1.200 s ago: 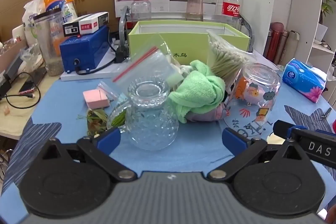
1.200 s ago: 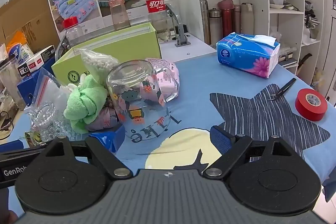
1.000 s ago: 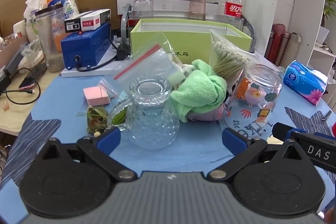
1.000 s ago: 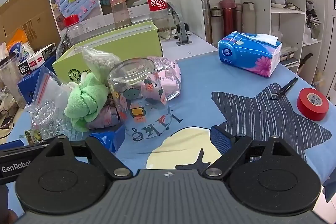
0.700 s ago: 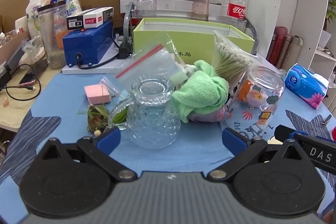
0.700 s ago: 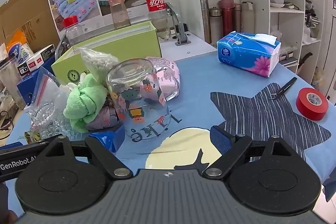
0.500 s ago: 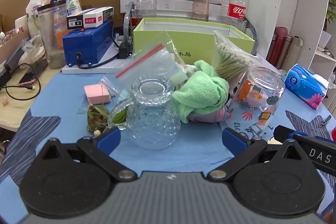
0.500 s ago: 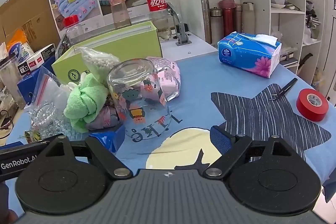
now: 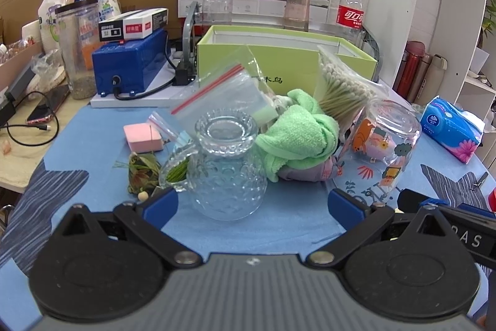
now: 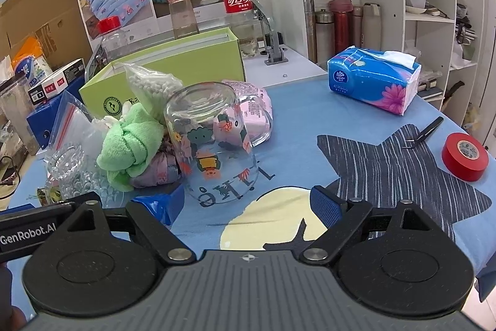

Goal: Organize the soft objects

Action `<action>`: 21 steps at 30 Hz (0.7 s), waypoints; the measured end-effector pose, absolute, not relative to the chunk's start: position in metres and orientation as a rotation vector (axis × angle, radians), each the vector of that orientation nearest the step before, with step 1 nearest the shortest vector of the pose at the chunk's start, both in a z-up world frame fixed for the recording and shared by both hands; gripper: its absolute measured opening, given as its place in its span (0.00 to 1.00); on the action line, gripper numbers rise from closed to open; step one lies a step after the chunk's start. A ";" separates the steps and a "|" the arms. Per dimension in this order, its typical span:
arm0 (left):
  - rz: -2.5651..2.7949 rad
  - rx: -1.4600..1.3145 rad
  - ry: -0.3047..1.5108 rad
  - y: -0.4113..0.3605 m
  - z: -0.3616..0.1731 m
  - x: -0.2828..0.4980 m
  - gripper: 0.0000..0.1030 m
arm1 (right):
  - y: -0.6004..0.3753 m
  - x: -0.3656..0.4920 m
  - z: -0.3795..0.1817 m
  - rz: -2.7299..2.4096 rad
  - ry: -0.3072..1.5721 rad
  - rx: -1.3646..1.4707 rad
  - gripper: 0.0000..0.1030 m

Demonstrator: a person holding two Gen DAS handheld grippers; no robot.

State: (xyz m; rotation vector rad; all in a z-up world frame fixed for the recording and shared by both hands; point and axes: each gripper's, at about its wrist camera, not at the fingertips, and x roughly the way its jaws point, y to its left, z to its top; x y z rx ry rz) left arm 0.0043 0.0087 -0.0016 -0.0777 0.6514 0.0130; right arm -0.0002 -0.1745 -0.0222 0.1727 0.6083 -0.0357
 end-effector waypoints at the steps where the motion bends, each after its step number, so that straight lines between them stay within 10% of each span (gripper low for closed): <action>1: 0.012 -0.076 0.651 0.009 -0.002 0.004 1.00 | -0.174 0.000 -0.022 -0.035 0.610 0.172 0.73; 21: 0.009 -0.081 0.663 0.009 -0.004 0.005 1.00 | -0.174 0.001 -0.025 -0.038 0.622 0.166 0.73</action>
